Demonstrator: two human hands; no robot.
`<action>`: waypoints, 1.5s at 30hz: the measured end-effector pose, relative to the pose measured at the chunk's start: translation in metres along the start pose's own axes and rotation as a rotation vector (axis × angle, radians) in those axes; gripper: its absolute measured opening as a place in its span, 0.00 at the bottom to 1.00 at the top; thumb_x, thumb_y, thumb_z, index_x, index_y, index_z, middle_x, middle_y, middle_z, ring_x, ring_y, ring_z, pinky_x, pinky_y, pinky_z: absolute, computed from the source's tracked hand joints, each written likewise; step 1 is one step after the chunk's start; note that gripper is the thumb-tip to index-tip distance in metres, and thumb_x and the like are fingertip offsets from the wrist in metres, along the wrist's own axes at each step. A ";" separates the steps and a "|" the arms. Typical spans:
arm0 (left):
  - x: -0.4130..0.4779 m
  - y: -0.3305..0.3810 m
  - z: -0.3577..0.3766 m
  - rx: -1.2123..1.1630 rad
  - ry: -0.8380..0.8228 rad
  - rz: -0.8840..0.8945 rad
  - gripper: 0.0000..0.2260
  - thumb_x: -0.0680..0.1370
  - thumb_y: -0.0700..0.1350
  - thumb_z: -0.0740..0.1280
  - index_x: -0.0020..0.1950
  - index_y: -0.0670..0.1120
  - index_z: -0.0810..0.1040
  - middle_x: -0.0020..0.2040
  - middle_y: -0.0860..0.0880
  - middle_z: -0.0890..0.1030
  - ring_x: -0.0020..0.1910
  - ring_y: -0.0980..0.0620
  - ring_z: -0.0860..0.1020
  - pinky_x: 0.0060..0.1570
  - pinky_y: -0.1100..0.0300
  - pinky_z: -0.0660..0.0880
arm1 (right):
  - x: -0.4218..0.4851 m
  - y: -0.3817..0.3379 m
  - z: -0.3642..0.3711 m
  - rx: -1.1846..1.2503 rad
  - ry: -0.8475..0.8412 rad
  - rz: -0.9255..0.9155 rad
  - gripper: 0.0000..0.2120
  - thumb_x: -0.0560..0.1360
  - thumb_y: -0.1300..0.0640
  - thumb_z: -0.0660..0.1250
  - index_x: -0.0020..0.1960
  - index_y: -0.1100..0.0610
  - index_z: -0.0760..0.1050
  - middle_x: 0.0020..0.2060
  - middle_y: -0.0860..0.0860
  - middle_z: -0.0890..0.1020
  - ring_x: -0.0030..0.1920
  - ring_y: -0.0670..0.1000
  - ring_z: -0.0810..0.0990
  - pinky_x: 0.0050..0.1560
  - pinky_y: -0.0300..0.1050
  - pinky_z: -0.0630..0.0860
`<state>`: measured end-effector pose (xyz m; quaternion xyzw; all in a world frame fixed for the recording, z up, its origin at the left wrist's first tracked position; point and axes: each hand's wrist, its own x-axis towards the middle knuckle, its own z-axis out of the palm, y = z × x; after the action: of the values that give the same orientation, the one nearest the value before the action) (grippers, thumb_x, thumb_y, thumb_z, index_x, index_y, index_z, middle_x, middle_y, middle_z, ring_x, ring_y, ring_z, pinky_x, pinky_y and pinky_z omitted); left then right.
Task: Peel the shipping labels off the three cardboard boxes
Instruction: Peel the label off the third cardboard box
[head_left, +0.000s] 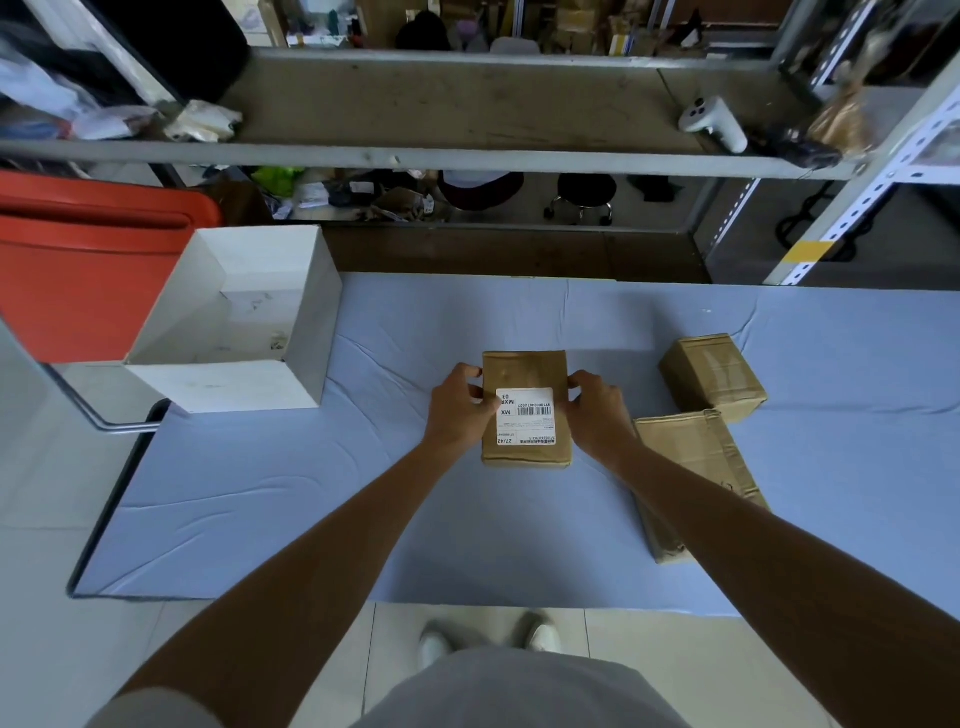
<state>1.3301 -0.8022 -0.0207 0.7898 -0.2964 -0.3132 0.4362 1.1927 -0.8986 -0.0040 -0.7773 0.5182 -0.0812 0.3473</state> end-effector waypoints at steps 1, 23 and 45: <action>-0.002 -0.001 0.001 0.018 0.002 0.033 0.20 0.74 0.40 0.70 0.64 0.42 0.68 0.53 0.41 0.81 0.50 0.43 0.81 0.49 0.46 0.80 | 0.000 0.001 0.000 0.010 0.009 0.008 0.12 0.80 0.58 0.59 0.61 0.60 0.73 0.52 0.61 0.81 0.50 0.62 0.80 0.51 0.53 0.79; -0.016 -0.017 0.012 0.112 0.128 0.245 0.04 0.74 0.38 0.69 0.48 0.43 0.80 0.53 0.49 0.83 0.53 0.50 0.80 0.46 0.55 0.80 | 0.000 0.010 0.006 0.201 -0.009 0.103 0.09 0.75 0.65 0.65 0.55 0.64 0.77 0.48 0.62 0.82 0.44 0.62 0.83 0.46 0.58 0.82; -0.017 -0.016 0.018 0.168 0.178 0.176 0.05 0.75 0.42 0.69 0.49 0.49 0.82 0.52 0.51 0.84 0.50 0.52 0.81 0.43 0.57 0.79 | 0.000 0.013 0.002 0.283 -0.050 0.142 0.11 0.74 0.65 0.68 0.56 0.65 0.76 0.46 0.63 0.82 0.39 0.62 0.84 0.39 0.50 0.82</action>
<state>1.3087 -0.7918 -0.0384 0.8190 -0.3499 -0.1766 0.4191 1.1836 -0.9003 -0.0140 -0.6839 0.5463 -0.1092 0.4710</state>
